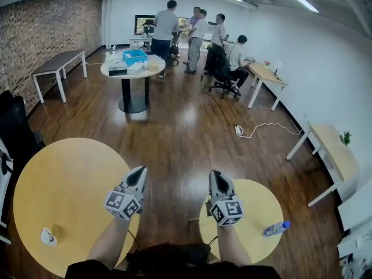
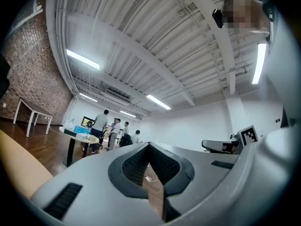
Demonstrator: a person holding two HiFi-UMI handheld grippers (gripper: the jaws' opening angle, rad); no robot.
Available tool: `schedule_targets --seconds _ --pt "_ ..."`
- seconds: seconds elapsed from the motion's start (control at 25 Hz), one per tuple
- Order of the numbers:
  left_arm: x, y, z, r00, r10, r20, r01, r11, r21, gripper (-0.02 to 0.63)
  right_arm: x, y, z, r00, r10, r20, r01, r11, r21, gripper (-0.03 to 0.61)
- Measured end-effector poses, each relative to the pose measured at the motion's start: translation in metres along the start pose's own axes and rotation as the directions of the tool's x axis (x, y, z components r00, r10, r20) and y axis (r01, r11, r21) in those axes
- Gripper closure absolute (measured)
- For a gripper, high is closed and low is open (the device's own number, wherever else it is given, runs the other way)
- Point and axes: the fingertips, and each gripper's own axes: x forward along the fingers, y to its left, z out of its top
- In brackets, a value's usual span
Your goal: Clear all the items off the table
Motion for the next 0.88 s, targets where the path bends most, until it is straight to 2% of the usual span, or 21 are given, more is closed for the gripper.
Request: schedule_targets --seconds 0.12,0.32,0.48,0.6,0.88 --pt "0.016 -0.008 -0.002 0.999 -0.051 0.008 0.052 0.998 -0.023 0.614 -0.021 -0.024 0.005 0.993 -0.121 0.004 0.121 0.993 -0.007 0.574" --pt "0.044 -0.031 -0.021 0.981 -0.192 -0.019 0.190 0.979 -0.070 0.614 -0.060 -0.038 0.008 0.966 -0.257 0.012 0.257 0.965 -0.053 0.574" --pt "0.068 -0.065 -0.037 0.951 -0.306 -0.034 0.300 0.947 -0.111 0.614 -0.103 -0.056 0.008 0.924 -0.382 0.006 0.382 0.922 -0.067 0.574" --pt "0.083 -0.098 -0.052 0.920 -0.389 -0.048 0.380 0.915 -0.136 0.614 -0.139 -0.074 0.009 0.884 -0.468 0.009 0.467 0.881 -0.075 0.574" --pt "0.101 -0.166 -0.077 0.866 -0.494 -0.076 0.480 0.865 -0.147 0.614 -0.198 -0.107 0.013 0.825 -0.562 0.051 0.565 0.823 -0.065 0.574"
